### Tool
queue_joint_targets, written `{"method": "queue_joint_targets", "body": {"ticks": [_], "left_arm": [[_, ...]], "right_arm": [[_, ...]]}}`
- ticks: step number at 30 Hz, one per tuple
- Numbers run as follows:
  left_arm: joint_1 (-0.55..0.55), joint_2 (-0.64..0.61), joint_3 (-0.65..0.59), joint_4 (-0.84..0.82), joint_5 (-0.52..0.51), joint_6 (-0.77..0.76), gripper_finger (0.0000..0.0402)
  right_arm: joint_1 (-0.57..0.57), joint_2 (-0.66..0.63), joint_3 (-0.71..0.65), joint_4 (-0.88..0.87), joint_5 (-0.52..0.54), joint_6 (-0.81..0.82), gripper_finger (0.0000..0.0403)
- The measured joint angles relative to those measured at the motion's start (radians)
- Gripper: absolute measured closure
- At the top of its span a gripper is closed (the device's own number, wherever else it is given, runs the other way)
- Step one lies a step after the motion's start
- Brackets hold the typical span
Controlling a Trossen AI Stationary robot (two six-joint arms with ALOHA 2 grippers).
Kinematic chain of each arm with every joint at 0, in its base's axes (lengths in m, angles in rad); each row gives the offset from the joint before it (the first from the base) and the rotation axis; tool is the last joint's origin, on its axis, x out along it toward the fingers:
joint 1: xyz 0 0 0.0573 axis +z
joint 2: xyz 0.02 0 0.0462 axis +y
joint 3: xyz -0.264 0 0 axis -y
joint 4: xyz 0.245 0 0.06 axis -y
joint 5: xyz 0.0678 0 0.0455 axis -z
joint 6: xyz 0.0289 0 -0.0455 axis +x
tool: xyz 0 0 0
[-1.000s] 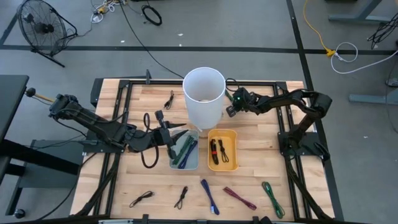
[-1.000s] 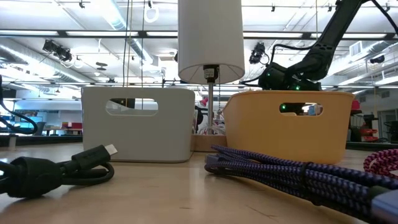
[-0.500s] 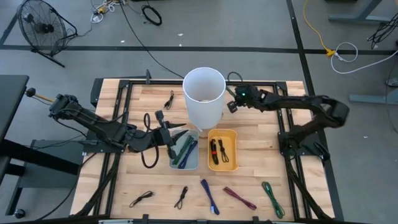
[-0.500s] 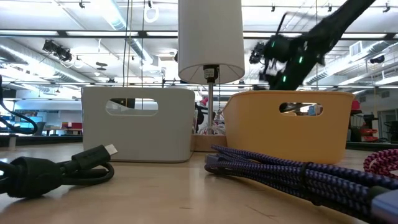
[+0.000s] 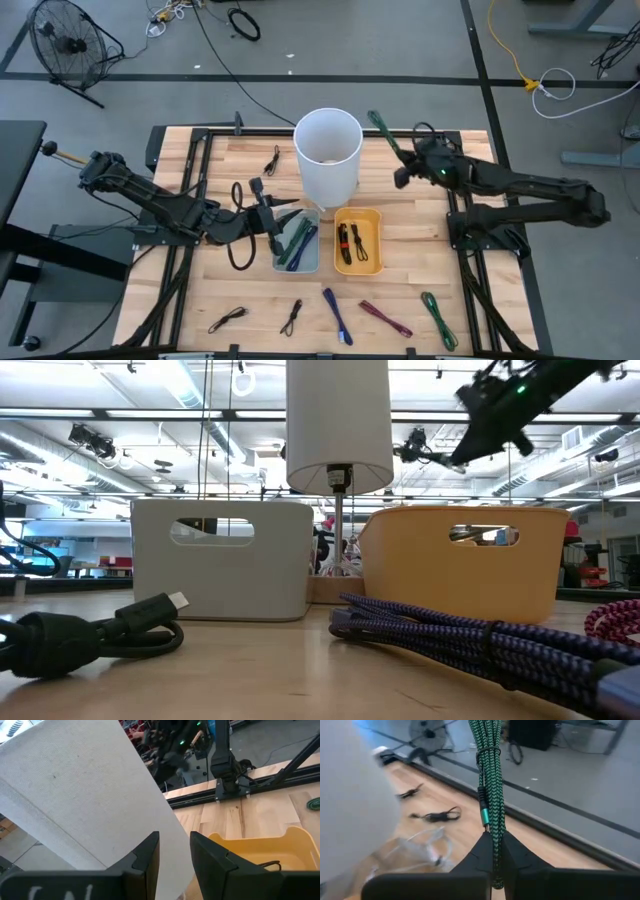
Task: Pick & Place USB Port
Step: Put the green charger cable into the gray bin
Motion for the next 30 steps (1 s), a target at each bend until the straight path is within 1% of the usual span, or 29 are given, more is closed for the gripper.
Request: {"method": "queue_joint_targets", "body": {"ticks": [4, 11, 16, 27, 30], "left_arm": [[0.0, 0.0, 0.0, 0.0, 0.0, 0.0, 0.0287], [0.0, 0.0, 0.0, 0.0, 0.0, 0.0, 0.0287], [0.0, 0.0, 0.0, 0.0, 0.0, 0.0, 0.0287], [0.0, 0.0, 0.0, 0.0, 0.0, 0.0, 0.0287], [0.0, 0.0, 0.0, 0.0, 0.0, 0.0, 0.0287]], "right_arm": [[0.125, -0.063, 0.0, -0.041, 0.054, 0.042, 0.0394], [0.331, -0.122, 0.0, -0.038, 0.144, 0.059, 0.0394], [0.461, -0.131, 0.0, -0.034, 0.222, 0.072, 0.0394], [0.755, -0.122, 0.0, 0.049, 0.301, 0.061, 0.0394], [0.82, -0.102, 0.0, 0.084, 0.305, 0.043, 0.0395]]}}
